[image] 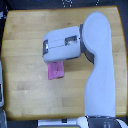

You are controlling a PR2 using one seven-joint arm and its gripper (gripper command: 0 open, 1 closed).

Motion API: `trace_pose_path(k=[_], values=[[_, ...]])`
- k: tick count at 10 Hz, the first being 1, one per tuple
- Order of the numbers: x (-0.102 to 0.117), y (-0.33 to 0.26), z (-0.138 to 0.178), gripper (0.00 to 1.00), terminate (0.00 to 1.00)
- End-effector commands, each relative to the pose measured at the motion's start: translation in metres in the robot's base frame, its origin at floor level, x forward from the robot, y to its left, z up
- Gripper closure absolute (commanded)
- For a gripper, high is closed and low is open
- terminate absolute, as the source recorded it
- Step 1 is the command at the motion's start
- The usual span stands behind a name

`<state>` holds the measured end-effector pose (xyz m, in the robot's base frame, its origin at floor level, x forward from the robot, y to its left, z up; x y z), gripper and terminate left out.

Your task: Folding a cloth

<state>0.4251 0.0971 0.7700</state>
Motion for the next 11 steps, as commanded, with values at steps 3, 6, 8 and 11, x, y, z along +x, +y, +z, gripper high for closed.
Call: trace_pose_path(k=[3, 6, 8, 11], values=[[0.007, 0.004, -0.004, 0.00, 0.00], [0.018, 0.004, -0.006, 0.00, 0.00], [0.020, 0.004, -0.007, 0.00, 0.00], [0.026, 0.012, -0.008, 0.00, 0.00]])
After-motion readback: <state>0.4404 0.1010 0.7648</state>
